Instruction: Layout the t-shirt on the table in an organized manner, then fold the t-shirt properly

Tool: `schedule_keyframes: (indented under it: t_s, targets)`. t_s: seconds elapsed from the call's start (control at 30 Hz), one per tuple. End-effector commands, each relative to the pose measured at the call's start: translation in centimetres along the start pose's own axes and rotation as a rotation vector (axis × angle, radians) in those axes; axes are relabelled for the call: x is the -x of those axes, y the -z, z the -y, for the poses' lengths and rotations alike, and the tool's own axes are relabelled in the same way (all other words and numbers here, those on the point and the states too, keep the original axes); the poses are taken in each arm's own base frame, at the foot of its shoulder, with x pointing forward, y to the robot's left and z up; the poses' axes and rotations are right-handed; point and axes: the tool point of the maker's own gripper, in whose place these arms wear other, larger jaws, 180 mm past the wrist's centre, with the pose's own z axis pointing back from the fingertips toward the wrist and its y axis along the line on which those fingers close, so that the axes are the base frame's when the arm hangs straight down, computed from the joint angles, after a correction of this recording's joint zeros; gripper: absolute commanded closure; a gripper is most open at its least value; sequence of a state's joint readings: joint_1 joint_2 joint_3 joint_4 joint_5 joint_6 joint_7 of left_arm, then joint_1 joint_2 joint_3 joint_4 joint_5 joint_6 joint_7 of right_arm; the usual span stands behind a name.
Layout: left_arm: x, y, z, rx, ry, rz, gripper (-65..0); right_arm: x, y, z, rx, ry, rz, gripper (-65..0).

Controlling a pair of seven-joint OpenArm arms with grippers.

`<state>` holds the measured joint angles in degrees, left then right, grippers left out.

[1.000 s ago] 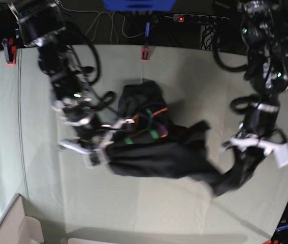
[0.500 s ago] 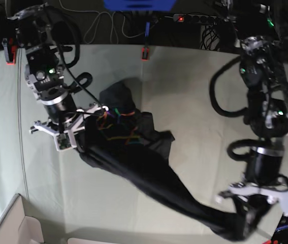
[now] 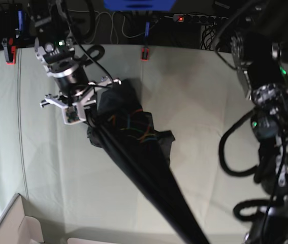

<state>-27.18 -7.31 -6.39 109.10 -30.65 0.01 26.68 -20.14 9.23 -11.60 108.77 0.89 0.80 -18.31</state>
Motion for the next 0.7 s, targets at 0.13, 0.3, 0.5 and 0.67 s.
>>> schedule_keyframes:
  t_s: [0.13, 0.3, 0.5, 0.67]
  targets:
    - [-4.6, 3.3, 1.5, 0.032, -0.035, 0.145, -0.2, -0.2, -2.4, 2.0, 0.079, 0.029, 0.007, 0.0]
    - [-3.6, 4.6, 1.0, 0.021, -0.064, 0.119, -0.2, 0.6, -3.4, 1.8, 0.077, 0.036, -0.015, 0.0]
    - [0.3, 3.4, -0.8, -0.029, -0.08, 0.031, -0.2, -0.3, -2.9, 2.7, 0.102, 0.035, 0.009, 0.0]
    - [9.1, -0.5, -4.1, -0.123, -0.1, -0.182, -0.2, -1.5, -2.7, 7.0, 0.203, 0.062, 0.047, 0.0]
